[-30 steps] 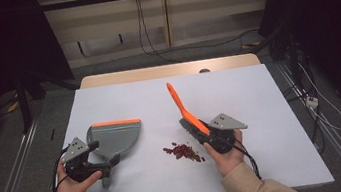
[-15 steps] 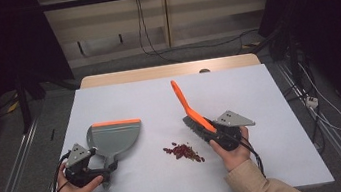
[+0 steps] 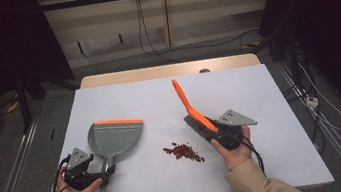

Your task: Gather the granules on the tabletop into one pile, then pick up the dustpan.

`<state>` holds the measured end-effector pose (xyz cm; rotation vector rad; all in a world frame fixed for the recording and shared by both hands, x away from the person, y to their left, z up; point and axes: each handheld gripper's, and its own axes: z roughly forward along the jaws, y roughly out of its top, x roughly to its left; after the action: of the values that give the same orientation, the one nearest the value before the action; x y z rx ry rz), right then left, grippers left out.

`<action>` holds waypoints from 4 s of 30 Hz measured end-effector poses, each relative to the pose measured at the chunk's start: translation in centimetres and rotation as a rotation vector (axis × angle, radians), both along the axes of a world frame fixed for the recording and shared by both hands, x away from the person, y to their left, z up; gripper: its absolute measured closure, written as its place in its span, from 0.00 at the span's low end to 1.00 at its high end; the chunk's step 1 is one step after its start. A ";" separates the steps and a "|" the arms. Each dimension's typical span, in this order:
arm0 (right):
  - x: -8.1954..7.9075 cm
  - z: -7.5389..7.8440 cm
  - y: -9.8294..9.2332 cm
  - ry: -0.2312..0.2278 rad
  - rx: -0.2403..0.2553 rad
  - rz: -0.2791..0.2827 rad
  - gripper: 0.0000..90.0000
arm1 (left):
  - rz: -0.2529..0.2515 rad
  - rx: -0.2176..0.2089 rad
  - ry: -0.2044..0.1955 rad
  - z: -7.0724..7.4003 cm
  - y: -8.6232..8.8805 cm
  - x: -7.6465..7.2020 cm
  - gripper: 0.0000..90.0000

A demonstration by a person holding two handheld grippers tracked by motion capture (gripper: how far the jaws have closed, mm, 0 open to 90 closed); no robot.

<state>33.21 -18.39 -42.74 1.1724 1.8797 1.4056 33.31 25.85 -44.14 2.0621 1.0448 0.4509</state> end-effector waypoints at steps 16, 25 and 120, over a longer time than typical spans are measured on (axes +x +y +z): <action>0.1 0.1 -0.2 0.003 0.009 -0.005 0.79 | -0.061 0.026 0.007 -0.5 0.9 1.5 0.43; 0.1 0.1 -0.4 0.007 0.020 -0.002 0.79 | -0.091 -0.016 0.011 -0.4 1.4 2.2 0.67; -1.3 -0.3 -0.3 0.055 -0.180 0.021 0.79 | -0.585 -0.027 0.105 1.9 -2.4 -1.8 0.69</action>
<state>31.96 -18.66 -43.03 1.1160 2.0155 1.1972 31.55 23.43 -42.20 2.2578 0.4562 0.0292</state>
